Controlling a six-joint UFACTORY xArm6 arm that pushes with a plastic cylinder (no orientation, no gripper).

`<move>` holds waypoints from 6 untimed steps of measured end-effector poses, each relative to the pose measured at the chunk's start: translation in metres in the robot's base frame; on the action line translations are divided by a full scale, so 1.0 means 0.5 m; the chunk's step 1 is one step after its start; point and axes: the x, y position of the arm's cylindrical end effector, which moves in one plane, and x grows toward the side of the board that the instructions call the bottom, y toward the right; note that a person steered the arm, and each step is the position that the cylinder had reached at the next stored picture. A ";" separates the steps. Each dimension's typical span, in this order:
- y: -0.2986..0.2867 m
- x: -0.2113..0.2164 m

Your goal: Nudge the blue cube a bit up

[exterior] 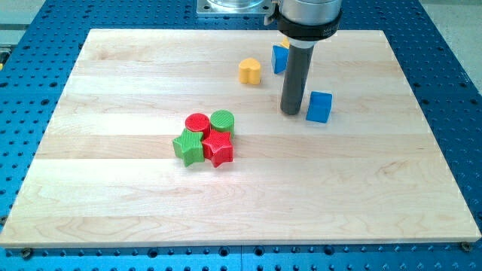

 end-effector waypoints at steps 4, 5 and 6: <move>0.277 0.106; 0.286 0.029; 0.254 0.063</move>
